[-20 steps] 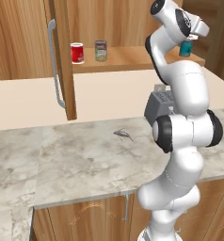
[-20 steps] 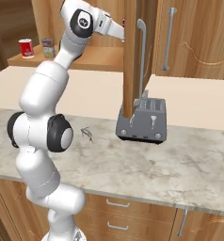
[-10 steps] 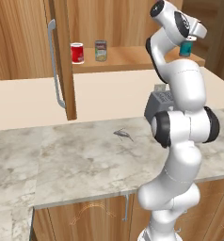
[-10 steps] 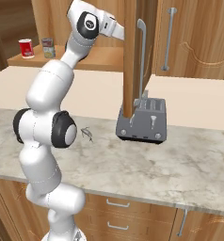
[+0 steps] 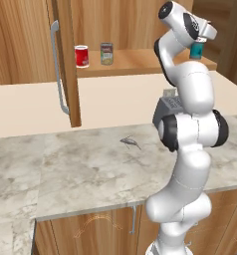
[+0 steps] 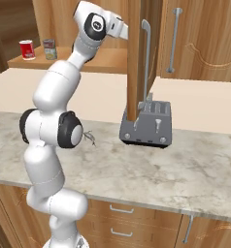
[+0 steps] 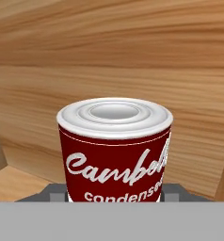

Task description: Stack two cans on top of the other two cans in the cabinet.

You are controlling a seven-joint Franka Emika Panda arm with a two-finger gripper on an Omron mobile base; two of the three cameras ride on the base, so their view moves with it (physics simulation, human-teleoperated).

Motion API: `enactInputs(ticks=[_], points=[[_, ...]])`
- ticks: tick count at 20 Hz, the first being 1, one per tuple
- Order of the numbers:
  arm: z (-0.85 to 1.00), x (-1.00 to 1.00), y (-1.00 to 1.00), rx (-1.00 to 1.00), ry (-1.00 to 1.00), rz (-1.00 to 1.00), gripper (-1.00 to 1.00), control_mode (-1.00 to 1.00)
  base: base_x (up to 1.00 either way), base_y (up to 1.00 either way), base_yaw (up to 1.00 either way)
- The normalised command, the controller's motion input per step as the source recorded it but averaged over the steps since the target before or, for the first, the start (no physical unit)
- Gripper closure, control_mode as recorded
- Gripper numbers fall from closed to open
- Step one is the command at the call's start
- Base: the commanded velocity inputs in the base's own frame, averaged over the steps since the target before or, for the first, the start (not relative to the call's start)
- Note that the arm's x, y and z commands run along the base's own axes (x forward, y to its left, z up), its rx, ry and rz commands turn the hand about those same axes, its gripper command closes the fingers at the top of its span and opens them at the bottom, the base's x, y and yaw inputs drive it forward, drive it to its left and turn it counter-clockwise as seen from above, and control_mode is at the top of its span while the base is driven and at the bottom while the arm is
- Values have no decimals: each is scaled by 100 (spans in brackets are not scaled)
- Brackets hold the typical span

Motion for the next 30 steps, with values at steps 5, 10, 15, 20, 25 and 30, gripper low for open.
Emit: enactInputs(ticks=[5,10,15,20,25,30], points=[[2,10,0,0,0,0,100,-100,0,0,0],[0,1,-3,0,0,-2,100,-100,0,0,0],[-1,18,-6,0,1,0,100,-100,0,0,0],[-5,14,-7,0,6,0,100,-100,0,0,0],[-6,10,-1,0,3,0,100,-100,0,0,0],[2,7,0,0,-2,0,100,-100,0,0,0]])
